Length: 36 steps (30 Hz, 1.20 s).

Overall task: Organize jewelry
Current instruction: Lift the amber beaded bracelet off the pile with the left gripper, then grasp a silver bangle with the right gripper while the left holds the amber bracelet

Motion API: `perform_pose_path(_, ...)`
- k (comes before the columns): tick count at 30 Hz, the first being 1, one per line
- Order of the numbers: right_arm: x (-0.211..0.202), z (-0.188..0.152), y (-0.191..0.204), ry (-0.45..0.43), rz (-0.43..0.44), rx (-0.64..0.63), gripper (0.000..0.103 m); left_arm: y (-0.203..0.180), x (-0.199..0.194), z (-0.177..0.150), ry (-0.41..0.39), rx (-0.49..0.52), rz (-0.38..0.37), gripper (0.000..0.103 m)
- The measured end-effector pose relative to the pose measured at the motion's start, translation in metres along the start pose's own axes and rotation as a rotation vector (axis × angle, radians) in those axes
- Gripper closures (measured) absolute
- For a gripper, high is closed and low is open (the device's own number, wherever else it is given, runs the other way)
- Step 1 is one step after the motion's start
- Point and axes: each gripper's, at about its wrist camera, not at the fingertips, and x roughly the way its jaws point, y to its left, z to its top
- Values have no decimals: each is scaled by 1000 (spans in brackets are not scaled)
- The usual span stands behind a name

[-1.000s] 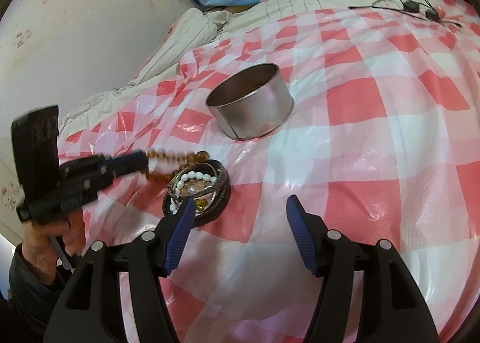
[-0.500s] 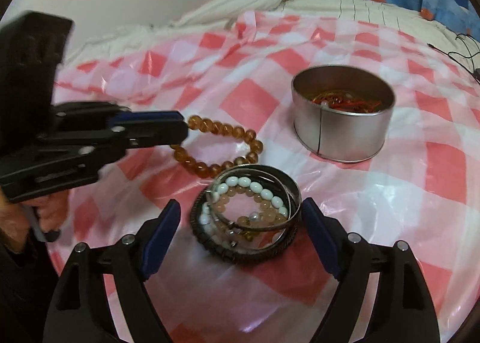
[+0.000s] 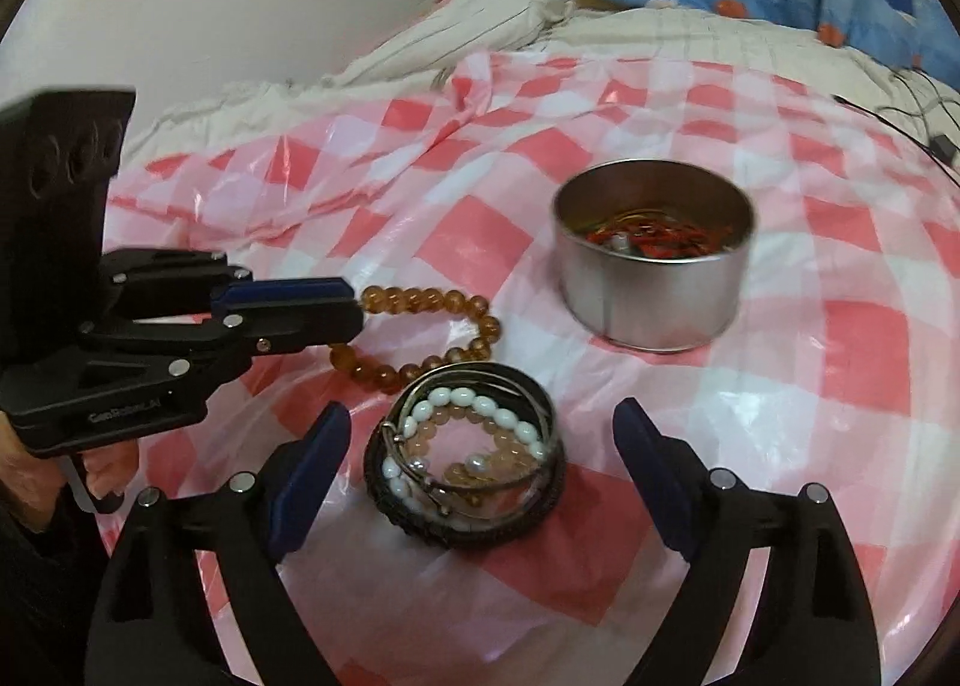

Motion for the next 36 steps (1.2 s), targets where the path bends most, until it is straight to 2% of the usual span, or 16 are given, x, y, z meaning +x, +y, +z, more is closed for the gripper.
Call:
perform_pose_path(2, 10, 1, 1, 36, -4, -13, 18, -1, 0, -1, 2, 4, 1, 92)
perform_pose_path(5, 16, -2, -2, 59, 4, -7, 35, -1, 0, -1, 3, 5, 2, 92)
perform_pose_path(15, -27, -3, -9, -102, 32, 56, 35, -2, 1, -2, 8, 14, 7, 92)
perform_pose_path(17, -37, -4, -12, -118, 8, 66, 35, -3, 2, -2, 12, 19, 8, 92)
perform_pose_path(19, -44, -9, -17, -108, -69, 68, 35, -5, 4, -2, 18, 25, 14, 92)
perform_pose_path(21, -42, -15, -25, -69, -130, 71, 35, -6, 5, -3, 25, 29, 16, 92)
perform_pose_path(23, -31, -23, -34, 11, -195, 77, 35, -6, 7, -3, 32, 33, 23, 92)
perform_pose_path(25, -27, -28, -41, 33, -183, 114, 34, -7, 8, -4, 39, 34, 28, 92)
perform_pose_path(27, -36, -27, -46, -11, -130, 153, 32, -7, 9, -4, 42, 37, 32, 92)
perform_pose_path(28, -42, -25, -48, -39, -131, 161, 32, -6, 9, -4, 43, 37, 33, 92)
perform_pose_path(30, -48, -24, -50, -54, -173, 158, 32, -6, 9, -5, 44, 36, 35, 92)
perform_pose_path(32, -45, -26, -53, -28, -228, 147, 33, -7, 10, -5, 47, 38, 39, 92)
perform_pose_path(34, -31, -30, -52, 38, -272, 109, 44, -7, 11, -5, 50, 41, 43, 92)
perform_pose_path(36, -25, -32, -45, 62, -315, 53, 57, -8, 13, -5, 54, 45, 46, 92)
